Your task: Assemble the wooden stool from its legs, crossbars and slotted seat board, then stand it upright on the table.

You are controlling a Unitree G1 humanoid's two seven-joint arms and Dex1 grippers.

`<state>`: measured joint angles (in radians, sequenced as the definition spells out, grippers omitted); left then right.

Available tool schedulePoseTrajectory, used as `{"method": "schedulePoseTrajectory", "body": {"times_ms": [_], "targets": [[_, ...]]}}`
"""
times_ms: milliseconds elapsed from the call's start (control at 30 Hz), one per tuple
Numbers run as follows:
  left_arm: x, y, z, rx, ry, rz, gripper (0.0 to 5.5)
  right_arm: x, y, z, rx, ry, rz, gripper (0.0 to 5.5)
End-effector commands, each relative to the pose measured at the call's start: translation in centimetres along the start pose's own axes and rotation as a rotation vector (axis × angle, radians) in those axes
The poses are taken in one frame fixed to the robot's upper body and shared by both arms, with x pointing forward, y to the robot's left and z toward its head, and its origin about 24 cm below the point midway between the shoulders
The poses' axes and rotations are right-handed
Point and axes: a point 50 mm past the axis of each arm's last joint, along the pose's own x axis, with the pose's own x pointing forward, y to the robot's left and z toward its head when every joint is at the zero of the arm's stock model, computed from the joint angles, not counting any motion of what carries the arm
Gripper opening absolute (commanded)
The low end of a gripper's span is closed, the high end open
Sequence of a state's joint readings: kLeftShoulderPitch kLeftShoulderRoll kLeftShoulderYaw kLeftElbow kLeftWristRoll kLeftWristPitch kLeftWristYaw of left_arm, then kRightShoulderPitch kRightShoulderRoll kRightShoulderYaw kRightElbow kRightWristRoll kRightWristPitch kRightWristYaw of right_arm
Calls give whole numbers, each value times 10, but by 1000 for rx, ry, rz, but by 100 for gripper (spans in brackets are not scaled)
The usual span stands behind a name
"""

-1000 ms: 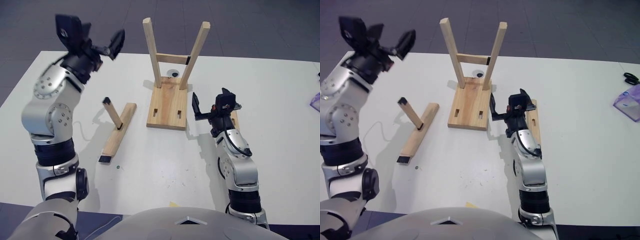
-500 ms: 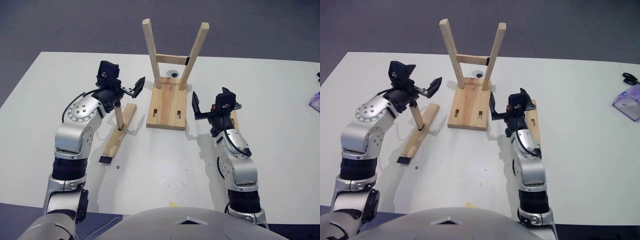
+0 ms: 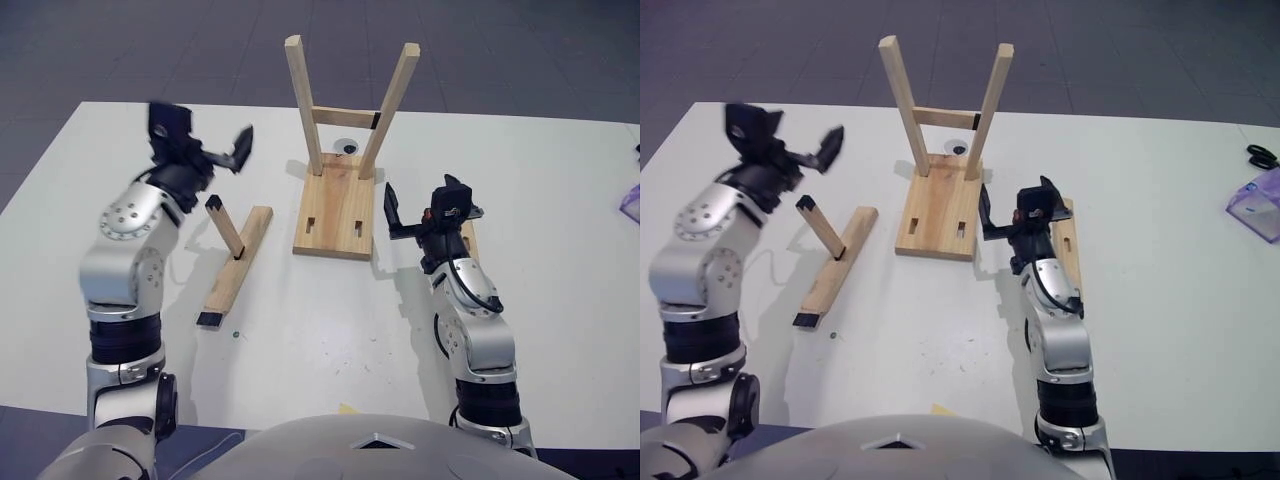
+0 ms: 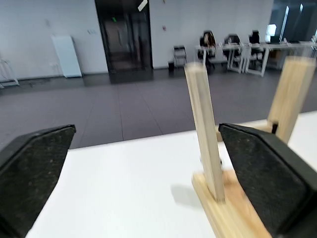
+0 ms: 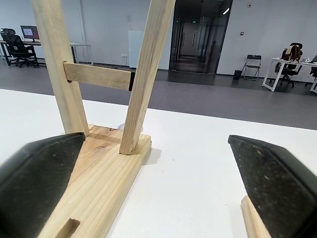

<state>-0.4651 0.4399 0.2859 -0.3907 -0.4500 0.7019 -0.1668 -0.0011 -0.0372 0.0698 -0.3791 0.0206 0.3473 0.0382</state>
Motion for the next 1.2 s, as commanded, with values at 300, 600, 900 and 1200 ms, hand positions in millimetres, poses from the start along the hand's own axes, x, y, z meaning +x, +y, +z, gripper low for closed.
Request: {"method": "schedulePoseTrajectory", "body": {"times_ms": [300, 600, 900, 1200], "targets": [[-74, 9, -10, 43, 576, -302, 538, -26, -17, -12, 6, 47, -152, 540], [-109, -9, -86, 31, 899, -402, 538, -19, -11, -12, 4, 39, -132, 540], [-123, -8, -139, 25, 990, -403, 519, -15, -6, -13, 11, 34, -119, 540], [-114, 24, -145, 156, 1034, -489, 369, -19, -7, -15, 7, 34, -160, 540]]}}
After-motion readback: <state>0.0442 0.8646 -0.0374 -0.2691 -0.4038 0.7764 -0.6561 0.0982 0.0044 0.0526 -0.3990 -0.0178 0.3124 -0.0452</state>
